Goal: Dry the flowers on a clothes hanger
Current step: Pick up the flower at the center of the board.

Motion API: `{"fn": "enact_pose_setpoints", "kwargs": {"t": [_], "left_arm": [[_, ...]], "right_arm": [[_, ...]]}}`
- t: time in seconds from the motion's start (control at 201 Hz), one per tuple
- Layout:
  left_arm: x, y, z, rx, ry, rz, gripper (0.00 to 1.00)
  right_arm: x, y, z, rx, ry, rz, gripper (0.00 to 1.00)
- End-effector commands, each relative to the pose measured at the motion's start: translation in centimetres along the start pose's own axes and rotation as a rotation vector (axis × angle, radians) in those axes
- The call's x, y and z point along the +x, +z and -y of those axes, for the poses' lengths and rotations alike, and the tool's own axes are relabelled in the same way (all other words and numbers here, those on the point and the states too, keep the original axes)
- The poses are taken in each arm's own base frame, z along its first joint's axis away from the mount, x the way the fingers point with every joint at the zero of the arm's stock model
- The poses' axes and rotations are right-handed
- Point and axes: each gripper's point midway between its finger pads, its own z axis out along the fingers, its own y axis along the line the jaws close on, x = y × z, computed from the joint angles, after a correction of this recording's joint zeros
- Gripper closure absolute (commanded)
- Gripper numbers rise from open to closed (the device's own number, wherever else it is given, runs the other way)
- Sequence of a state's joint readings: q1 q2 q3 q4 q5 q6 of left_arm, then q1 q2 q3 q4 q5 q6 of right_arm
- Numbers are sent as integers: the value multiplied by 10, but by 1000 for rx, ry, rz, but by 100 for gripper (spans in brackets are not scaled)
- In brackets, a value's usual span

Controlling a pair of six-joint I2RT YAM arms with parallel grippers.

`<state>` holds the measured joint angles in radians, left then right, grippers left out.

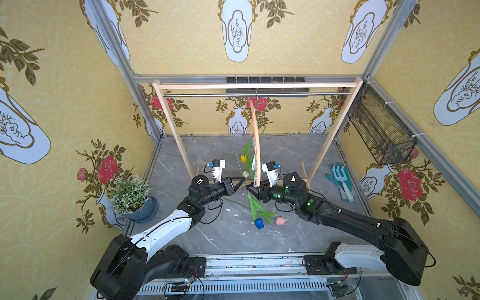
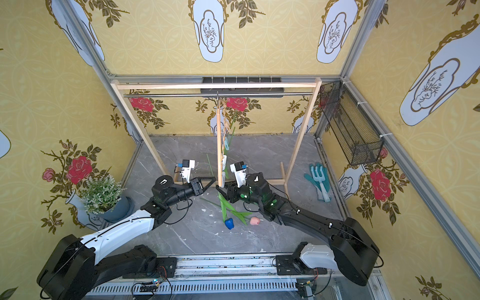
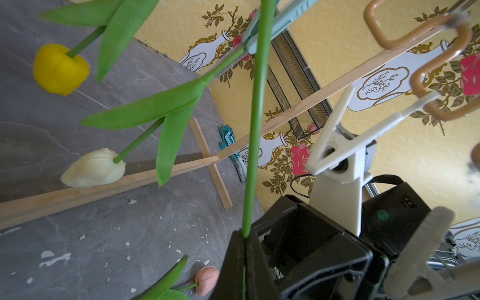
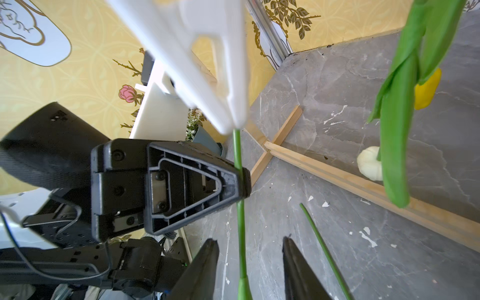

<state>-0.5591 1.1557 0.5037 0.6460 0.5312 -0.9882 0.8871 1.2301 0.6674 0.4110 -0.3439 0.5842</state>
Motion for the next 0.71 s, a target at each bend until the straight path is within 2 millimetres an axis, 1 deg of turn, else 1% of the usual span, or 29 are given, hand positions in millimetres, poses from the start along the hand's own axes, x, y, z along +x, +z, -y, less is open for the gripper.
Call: {"fn": "enact_pose_setpoints", "kwargs": {"t": [0.0, 0.124, 0.234, 0.304, 0.388, 0.478, 0.533, 0.578, 0.702], "left_arm": [[0, 1, 25, 122, 57, -30, 100], [1, 1, 36, 176, 84, -44, 100], [3, 2, 39, 197, 99, -64, 100], [5, 2, 42, 213, 112, -75, 100], [7, 2, 43, 222, 116, -89, 100], [9, 3, 43, 230, 118, -97, 100], [9, 3, 43, 231, 118, -100, 100], [9, 3, 43, 233, 119, -100, 100], [9, 3, 44, 236, 119, -97, 100]], "right_arm": [[-2, -5, -24, -152, 22, -14, 44], [6, -6, -25, -197, 53, -42, 54], [4, -11, -26, -224, 66, -33, 61], [3, -14, -27, -229, 68, -30, 63], [0, -17, -27, -234, 69, -25, 63], [-2, -18, -28, -239, 67, -23, 69], [-2, -18, -28, -241, 68, -25, 71], [-1, -18, -29, -245, 67, -28, 76], [-1, -17, -29, -246, 68, -30, 83]]}}
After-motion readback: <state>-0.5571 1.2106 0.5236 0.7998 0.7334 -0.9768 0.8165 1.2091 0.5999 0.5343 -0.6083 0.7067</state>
